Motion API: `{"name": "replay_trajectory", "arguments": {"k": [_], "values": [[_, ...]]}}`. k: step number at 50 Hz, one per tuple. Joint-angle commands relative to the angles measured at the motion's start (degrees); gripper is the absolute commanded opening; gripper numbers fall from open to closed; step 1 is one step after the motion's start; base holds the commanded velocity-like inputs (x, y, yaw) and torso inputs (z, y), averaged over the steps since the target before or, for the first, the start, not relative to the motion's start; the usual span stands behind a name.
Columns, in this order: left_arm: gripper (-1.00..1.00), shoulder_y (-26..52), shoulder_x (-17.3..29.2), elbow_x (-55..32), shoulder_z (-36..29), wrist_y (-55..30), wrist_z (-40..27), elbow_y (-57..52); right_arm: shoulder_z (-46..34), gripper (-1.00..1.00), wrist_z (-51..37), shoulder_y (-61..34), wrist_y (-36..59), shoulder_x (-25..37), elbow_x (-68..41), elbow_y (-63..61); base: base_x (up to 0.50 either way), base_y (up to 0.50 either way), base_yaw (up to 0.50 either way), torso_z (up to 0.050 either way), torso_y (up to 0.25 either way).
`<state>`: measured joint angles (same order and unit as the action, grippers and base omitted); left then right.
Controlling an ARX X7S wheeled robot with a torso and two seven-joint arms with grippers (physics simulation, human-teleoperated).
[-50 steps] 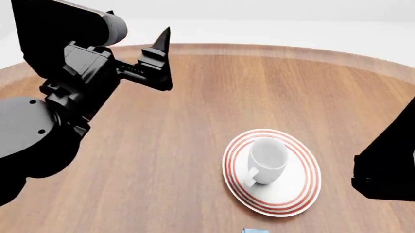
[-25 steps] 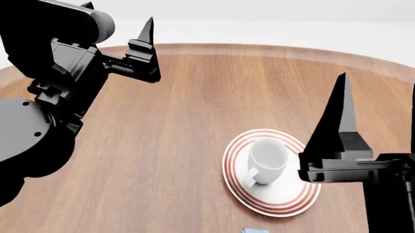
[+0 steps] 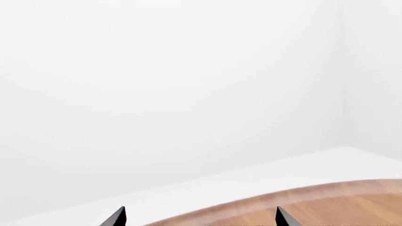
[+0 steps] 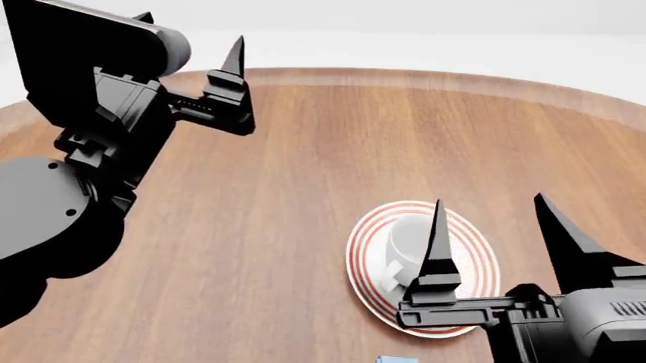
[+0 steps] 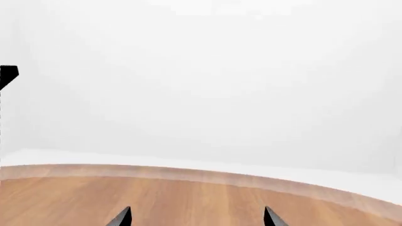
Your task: Pick up the white mug and put it on the plate, and put the chocolate pudding to the right of the plate.
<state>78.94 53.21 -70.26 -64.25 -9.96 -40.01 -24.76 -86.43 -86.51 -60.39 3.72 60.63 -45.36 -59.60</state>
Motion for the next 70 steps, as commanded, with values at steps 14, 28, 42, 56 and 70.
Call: {"name": "replay_trajectory", "arguments": {"k": [14,28,42,56,70], "values": [[1.00,-0.36,-1.43,0.30,1.40,-0.97,1.07,-0.71,-10.84,1.00,-3.48,-5.31,-0.64,-4.91,-8.25,-0.40,0.00,0.00,0.00,0.000,0.000],[1.00,-0.89,-1.84,0.29,1.26,-0.97,1.52,-0.30,-20.65,1.00,-3.48,-9.89,-7.04,-7.40,-12.24,-0.40,0.00,0.00,0.00,0.000,0.000],[1.00,-1.13,-1.85,0.10,1.29,-1.16,1.85,-0.10,-12.46,1.00,-3.48,-4.24,-3.77,-12.41,-18.61,-0.40,0.00,0.00,0.00,0.000,0.000],[1.00,-1.84,-2.03,0.09,1.37,-0.76,2.22,0.37,-4.04,1.00,-3.48,5.11,2.65,-17.43,-20.56,-0.40,0.00,0.00,0.00,0.000,0.000],[1.00,-2.39,-2.40,-0.08,1.31,-0.71,2.38,0.58,4.41,1.00,-3.48,11.44,5.16,-17.72,-25.07,-0.40,0.00,0.00,0.00,0.000,0.000]]}}
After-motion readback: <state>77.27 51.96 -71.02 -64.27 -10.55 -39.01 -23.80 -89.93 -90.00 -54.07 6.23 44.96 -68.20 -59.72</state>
